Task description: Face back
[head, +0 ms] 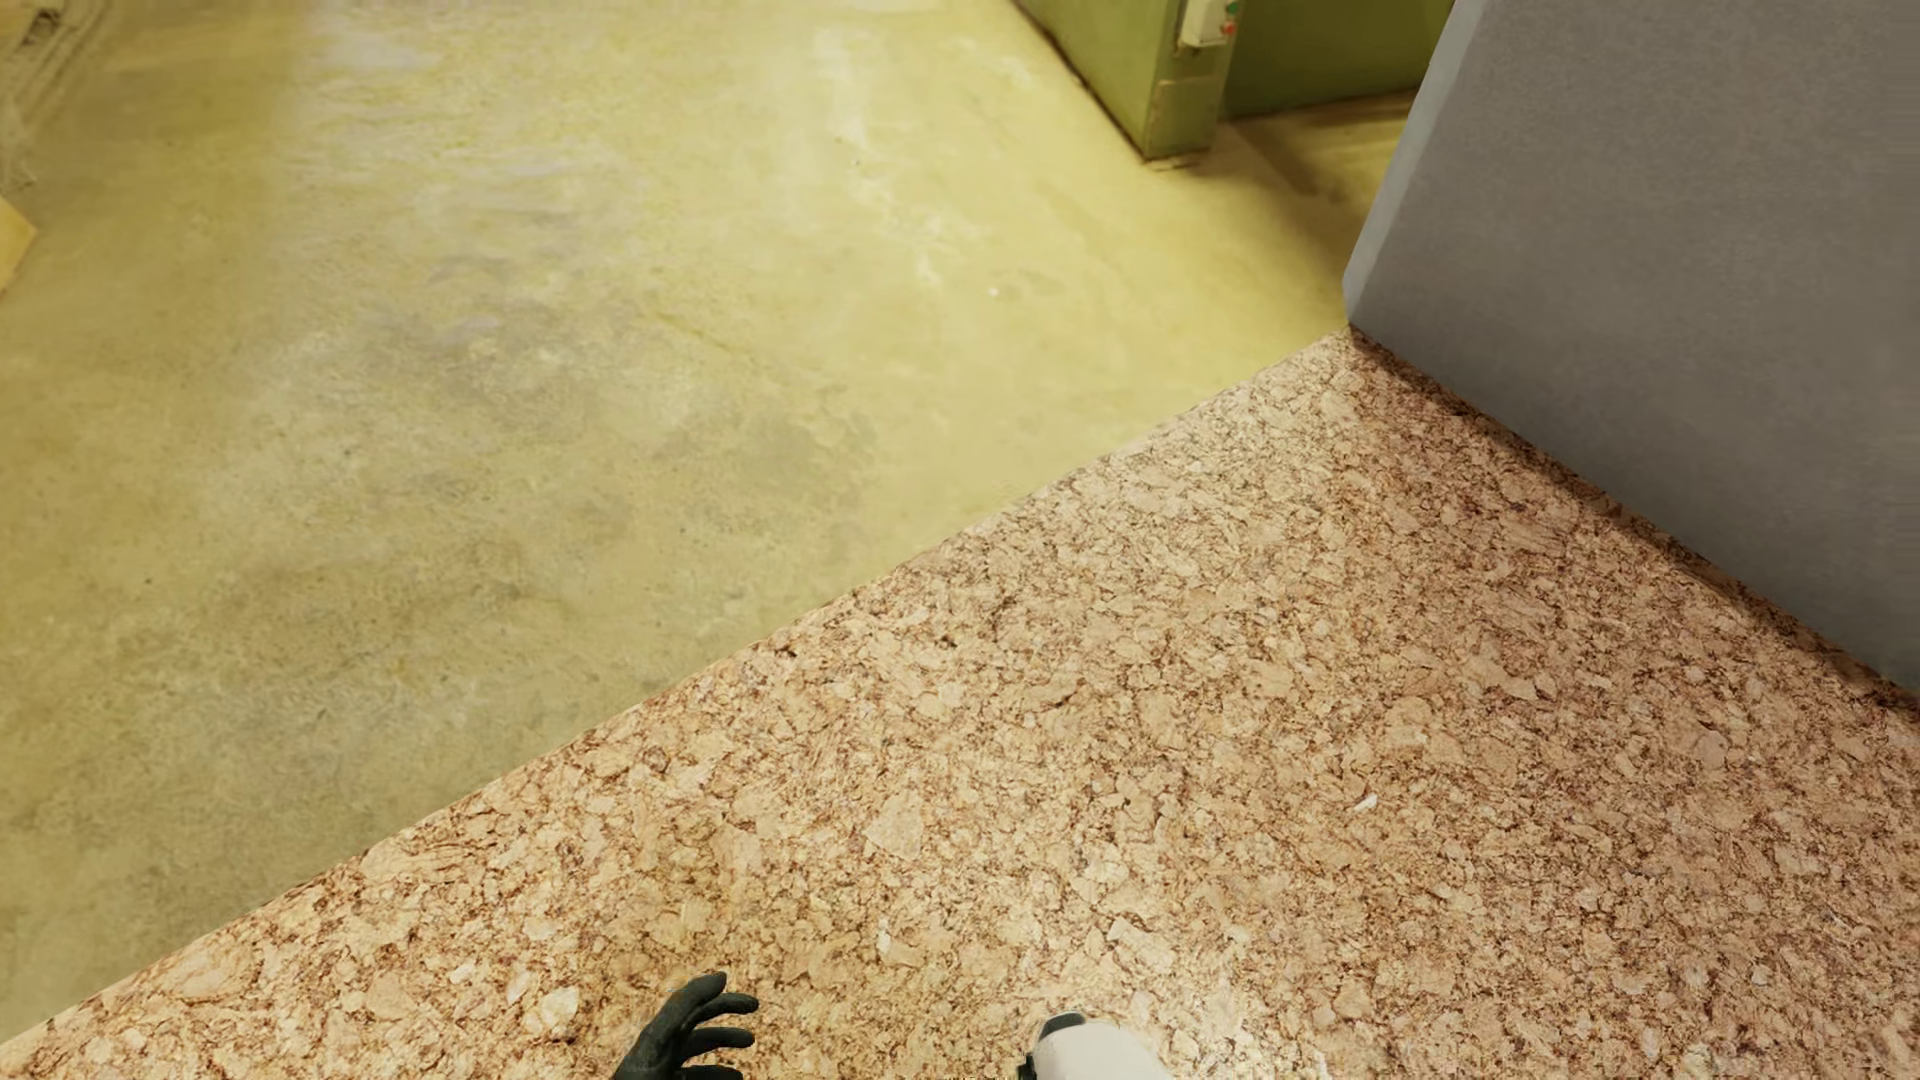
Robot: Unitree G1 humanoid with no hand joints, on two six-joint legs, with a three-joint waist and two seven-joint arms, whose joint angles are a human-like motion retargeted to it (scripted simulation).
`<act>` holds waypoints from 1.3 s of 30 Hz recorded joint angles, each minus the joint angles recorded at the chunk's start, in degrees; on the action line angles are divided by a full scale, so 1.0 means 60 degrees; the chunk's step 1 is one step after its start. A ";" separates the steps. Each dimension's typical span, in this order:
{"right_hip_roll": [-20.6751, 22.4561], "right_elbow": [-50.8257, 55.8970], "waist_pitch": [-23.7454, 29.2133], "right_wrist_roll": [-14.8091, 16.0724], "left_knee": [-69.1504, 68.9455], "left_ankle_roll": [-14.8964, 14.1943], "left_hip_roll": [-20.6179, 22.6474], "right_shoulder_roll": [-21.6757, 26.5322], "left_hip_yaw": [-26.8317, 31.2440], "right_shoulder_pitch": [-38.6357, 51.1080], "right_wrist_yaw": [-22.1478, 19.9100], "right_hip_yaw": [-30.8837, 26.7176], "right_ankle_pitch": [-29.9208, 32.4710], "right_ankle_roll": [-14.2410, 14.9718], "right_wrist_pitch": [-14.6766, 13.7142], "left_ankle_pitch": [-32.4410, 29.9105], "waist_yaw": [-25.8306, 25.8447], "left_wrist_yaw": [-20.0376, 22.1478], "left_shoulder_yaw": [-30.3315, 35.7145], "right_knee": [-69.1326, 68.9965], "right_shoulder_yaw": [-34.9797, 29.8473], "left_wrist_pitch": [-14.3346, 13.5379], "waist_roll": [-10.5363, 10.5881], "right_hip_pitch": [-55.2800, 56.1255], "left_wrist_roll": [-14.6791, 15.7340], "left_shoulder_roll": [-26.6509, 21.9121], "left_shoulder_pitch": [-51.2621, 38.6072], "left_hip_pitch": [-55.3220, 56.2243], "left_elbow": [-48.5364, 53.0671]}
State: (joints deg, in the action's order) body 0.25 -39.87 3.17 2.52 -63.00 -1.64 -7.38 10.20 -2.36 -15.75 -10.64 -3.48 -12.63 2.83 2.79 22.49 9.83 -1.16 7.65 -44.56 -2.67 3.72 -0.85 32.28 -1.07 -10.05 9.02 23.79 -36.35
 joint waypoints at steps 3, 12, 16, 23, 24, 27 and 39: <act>0.0696 0.0297 -0.0344 -0.0167 0.1795 0.1144 0.0392 0.0006 0.1122 -0.0020 -0.0052 -0.0467 0.0754 0.0178 -0.0402 0.0877 0.0384 -0.0384 -0.0933 0.1156 -0.0241 -0.0632 0.0658 -0.0111 0.0119 -0.0405 0.0895 0.0515 -0.0240; 0.0236 0.0385 -0.0690 -0.0097 0.1566 0.0942 0.0237 0.0243 0.1108 0.0124 0.0399 0.0201 -0.0820 0.0121 -0.0344 0.1222 0.0002 -0.0842 -0.0458 -0.0275 -0.0022 -0.0813 0.0166 -0.0348 -0.0111 -0.0165 0.1210 -0.0082 -0.0338; -0.0753 0.0516 -0.0505 -0.0281 0.2407 -0.0719 -0.0275 0.0157 -0.0303 -0.0035 0.0510 0.0865 -0.2304 0.0826 0.0098 0.1019 0.0405 0.0006 -0.0554 -0.1459 0.0088 0.0198 -0.0188 -0.0673 0.0440 -0.0051 0.0391 -0.1022 -0.0099; 0.0159 0.0344 -0.0152 0.0143 0.3104 -0.0736 0.0515 -0.0203 0.1116 0.0256 -0.0243 -0.0429 -0.0509 0.0074 -0.0348 0.0089 -0.0044 -0.0555 -0.0922 0.0586 -0.0114 -0.0515 0.0892 -0.0986 0.0721 -0.0546 0.0870 0.0532 -0.0405; -0.0189 0.0276 -0.0148 0.0229 0.3522 -0.0534 0.0538 -0.0514 0.0714 0.0150 -0.0249 -0.0255 -0.0802 0.0184 -0.0281 -0.0884 0.0180 -0.0275 -0.0861 0.0161 -0.0199 -0.0390 0.0715 -0.0806 0.0763 -0.0534 0.0453 0.0284 -0.0324; -0.0680 0.0169 -0.0337 -0.0186 0.3170 -0.0598 0.0032 0.0211 -0.0262 0.0005 0.0667 0.0360 -0.1033 0.0184 0.0068 -0.0354 0.0395 0.0036 -0.0689 -0.0340 0.0018 -0.0502 0.0155 -0.0704 0.0335 -0.0068 0.0102 -0.0100 0.0262; -0.0131 0.0036 -0.0257 -0.0436 0.0254 0.0870 -0.0095 0.0213 0.0594 0.0431 0.0032 0.0047 -0.0355 -0.0037 -0.0242 -0.0473 -0.0414 -0.0029 -0.0110 -0.0153 -0.0183 -0.0578 0.0295 -0.0255 0.0744 -0.0135 0.0776 0.0341 0.0099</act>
State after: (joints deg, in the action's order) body -0.54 -39.66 1.63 -0.10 -61.48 3.57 -7.95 11.48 1.20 -13.16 -10.45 -3.20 -14.76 2.61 1.34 19.65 7.35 -1.33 6.99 -45.48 -3.77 0.25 0.92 30.75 3.40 -10.86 13.68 25.83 -35.76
